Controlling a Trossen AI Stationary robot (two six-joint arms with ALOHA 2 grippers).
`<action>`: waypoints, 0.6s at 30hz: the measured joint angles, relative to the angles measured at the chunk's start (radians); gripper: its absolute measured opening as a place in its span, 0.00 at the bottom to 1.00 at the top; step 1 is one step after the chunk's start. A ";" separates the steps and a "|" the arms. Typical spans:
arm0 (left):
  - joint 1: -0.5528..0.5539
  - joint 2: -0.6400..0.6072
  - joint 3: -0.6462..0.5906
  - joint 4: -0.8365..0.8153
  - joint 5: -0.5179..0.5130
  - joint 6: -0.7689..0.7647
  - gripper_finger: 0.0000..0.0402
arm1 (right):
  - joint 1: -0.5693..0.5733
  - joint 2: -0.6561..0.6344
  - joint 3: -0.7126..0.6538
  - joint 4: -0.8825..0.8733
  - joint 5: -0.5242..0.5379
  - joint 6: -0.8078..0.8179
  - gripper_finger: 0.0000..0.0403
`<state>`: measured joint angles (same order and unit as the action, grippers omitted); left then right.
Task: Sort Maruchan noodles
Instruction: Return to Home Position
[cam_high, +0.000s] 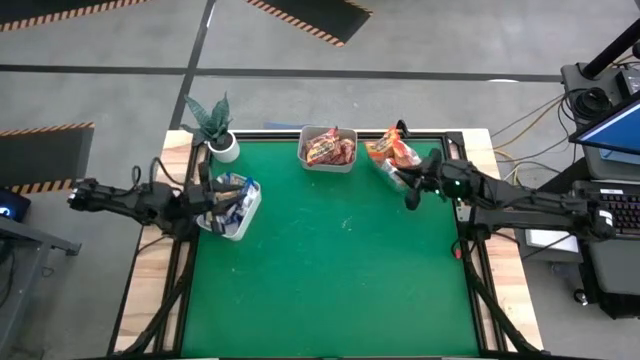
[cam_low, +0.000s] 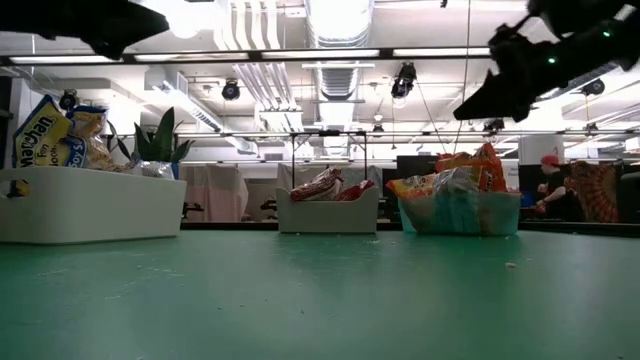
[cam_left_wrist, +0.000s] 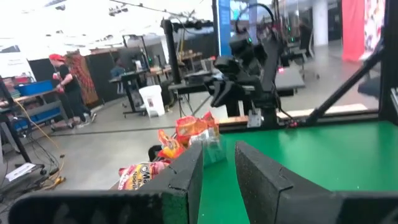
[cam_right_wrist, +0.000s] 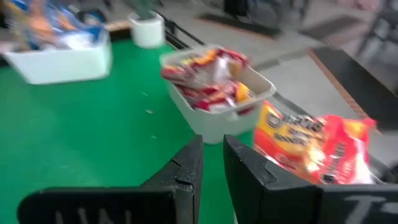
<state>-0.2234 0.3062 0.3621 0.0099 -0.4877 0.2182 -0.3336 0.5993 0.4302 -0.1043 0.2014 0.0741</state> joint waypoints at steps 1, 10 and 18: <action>0.000 -0.029 -0.015 0.000 0.000 -0.001 0.19 | 0.000 -0.028 -0.030 0.033 -0.025 -0.011 0.13; 0.000 -0.284 -0.107 0.004 0.000 0.007 0.19 | 0.000 -0.244 -0.223 0.147 -0.099 -0.077 0.13; 0.001 -0.291 -0.141 -0.015 -0.008 -0.013 0.19 | 0.000 -0.420 -0.314 0.147 -0.158 -0.163 0.13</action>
<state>-0.2222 0.0153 0.2216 -0.0048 -0.4958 0.2056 -0.3336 0.1798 0.1164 0.0429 0.0429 -0.0890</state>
